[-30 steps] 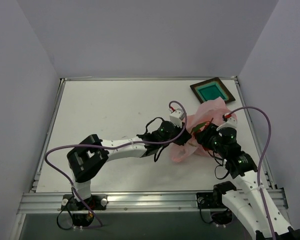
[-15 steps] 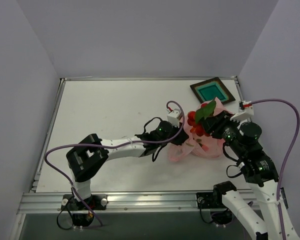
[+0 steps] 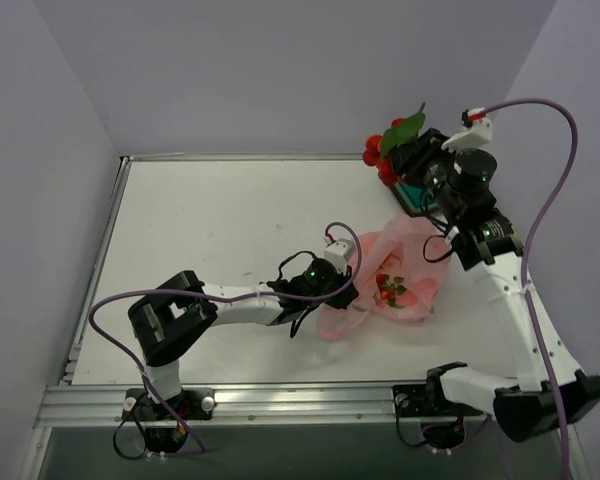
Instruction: Take the fake fruits out of the plastic bag
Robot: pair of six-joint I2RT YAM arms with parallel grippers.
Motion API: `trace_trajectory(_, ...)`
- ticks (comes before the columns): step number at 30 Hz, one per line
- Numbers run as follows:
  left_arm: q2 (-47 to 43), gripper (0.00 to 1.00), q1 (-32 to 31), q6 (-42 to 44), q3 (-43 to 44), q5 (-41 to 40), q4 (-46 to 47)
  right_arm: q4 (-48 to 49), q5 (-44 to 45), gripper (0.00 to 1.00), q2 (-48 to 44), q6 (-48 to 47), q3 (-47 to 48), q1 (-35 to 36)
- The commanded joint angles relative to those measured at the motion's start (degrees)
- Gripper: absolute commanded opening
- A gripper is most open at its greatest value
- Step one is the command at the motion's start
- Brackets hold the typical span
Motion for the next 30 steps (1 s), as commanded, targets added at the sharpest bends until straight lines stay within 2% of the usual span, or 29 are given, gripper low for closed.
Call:
trace_trajectory(1,-3.4,0.02,-0.4,2.0,-0.1,-1.1,0.9,9.3,7.6,0.00,5.6,-4.6,3.6,-2.4)
trace_trajectory(5,-2.9,0.02,-0.4,2.3,-0.3,-0.8,1.5,12.1,7.3,0.00,12.8,-5.8,5.5,-9.8)
trace_trajectory(11,-3.5,0.02,-0.3,2.4,-0.1,-0.1,2.8,16.5,7.7,0.00,25.3,-7.9,6.3,-14.8)
trace_trajectory(15,-4.4,0.02,-0.2,2.4,0.1,0.7,2.8,20.6,4.9,0.00,34.2,-7.3,8.6,-18.9)
trace_trajectory(19,-5.9,0.02,0.4,3.0,-0.2,0.1,1.6,21.5,2.6,0.00,43.9,-7.4,14.6,-20.5)
trace_trajectory(30,-6.2,0.02,3.0,2.4,0.7,1.9,1.4,22.6,-1.0,0.00,56.3,-7.2,21.1,-23.1)
